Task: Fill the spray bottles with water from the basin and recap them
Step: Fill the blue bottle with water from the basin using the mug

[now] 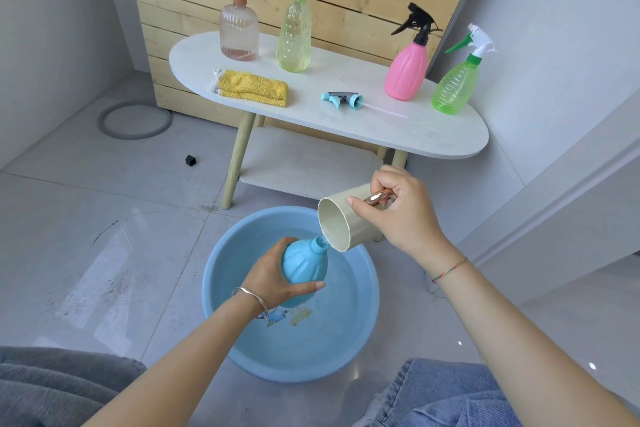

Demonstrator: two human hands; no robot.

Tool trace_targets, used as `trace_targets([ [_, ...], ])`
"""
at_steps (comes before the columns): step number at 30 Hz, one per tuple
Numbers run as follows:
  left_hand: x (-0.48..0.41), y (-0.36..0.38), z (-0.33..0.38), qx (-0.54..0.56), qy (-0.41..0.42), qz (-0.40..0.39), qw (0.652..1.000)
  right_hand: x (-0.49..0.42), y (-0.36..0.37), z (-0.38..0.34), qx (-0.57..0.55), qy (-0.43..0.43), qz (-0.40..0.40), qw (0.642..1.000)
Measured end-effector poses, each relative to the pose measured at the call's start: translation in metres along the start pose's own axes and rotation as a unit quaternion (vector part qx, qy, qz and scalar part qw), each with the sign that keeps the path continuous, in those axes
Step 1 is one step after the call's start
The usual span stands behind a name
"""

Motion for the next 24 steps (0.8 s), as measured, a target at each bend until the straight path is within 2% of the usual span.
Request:
trace_targets([
  [12, 0.000, 0.001, -0.001, 0.009, 0.002, 0.004, 1.000, 0.000, 0.005, 0.005, -0.024, 0.021, 0.003, 0.999],
  [16, 0.000, -0.002, -0.006, 0.034, -0.005, 0.013, 0.999, 0.001, -0.001, 0.030, -0.135, 0.143, 0.057, 0.979],
  [20, 0.000, -0.010, -0.012, 0.056, -0.011, 0.032, 0.998, 0.010, 0.007, 0.075, -0.251, 0.266, 0.099, 0.925],
  [24, -0.004, -0.018, -0.024, 0.086, -0.036, 0.058, 0.994, 0.028, 0.046, 0.122, -0.260, 0.388, 0.055, 0.883],
])
Point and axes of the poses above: each hand's wrist, its own x-axis away from the middle knuckle, its own y-axis out of the palm, z = x × y, the point moved 5 cm from there along -x, towards the middle knuckle, and after that the axes turned 9 degrees about -z, right-handed, at the moved point
